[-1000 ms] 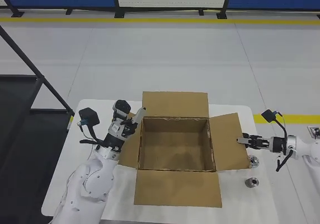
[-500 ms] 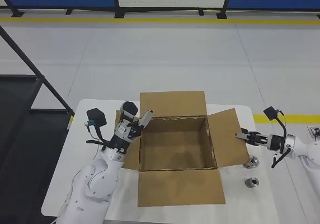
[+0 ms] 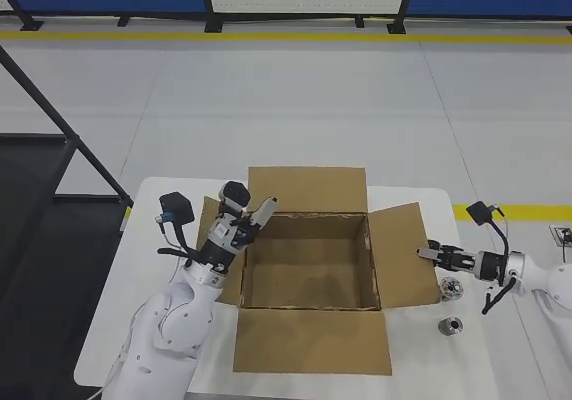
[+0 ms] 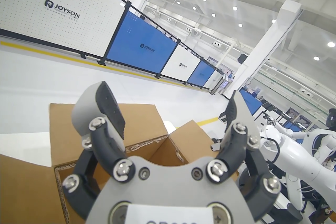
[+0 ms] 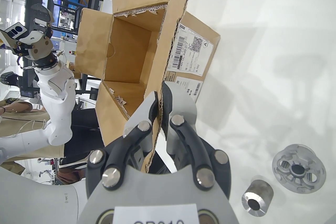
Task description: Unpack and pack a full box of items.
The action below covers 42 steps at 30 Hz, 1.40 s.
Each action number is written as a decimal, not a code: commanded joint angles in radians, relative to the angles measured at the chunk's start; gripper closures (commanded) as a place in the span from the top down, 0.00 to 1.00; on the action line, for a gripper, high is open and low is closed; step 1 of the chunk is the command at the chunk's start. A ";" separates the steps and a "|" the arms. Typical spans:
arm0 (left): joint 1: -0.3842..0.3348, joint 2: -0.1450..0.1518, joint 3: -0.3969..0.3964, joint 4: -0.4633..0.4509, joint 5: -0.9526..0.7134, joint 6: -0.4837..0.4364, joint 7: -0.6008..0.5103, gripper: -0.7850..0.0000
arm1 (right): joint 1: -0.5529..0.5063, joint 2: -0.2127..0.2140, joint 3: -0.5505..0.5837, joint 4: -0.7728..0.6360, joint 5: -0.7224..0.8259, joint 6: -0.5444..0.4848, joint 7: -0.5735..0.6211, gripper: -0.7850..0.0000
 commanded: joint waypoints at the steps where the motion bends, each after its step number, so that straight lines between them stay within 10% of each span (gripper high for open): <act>1: -0.003 -0.001 0.001 0.003 -0.002 -0.001 -0.002 1.00 | -0.017 0.002 0.007 -0.014 0.004 0.004 -0.007 0.00; 29: -0.035 -0.008 0.008 0.048 -0.015 -0.017 -0.018 1.00 | -0.188 0.012 0.046 -0.177 0.010 0.086 -0.165 0.00; 31: -0.037 -0.009 0.010 0.050 -0.014 -0.016 -0.018 1.00 | -0.191 0.013 0.051 -0.180 0.002 0.090 -0.164 1.00; 42: -0.054 -0.004 -0.056 0.038 0.018 0.011 0.025 1.00 | -0.353 0.051 0.289 -0.291 -0.195 -0.088 -0.265 1.00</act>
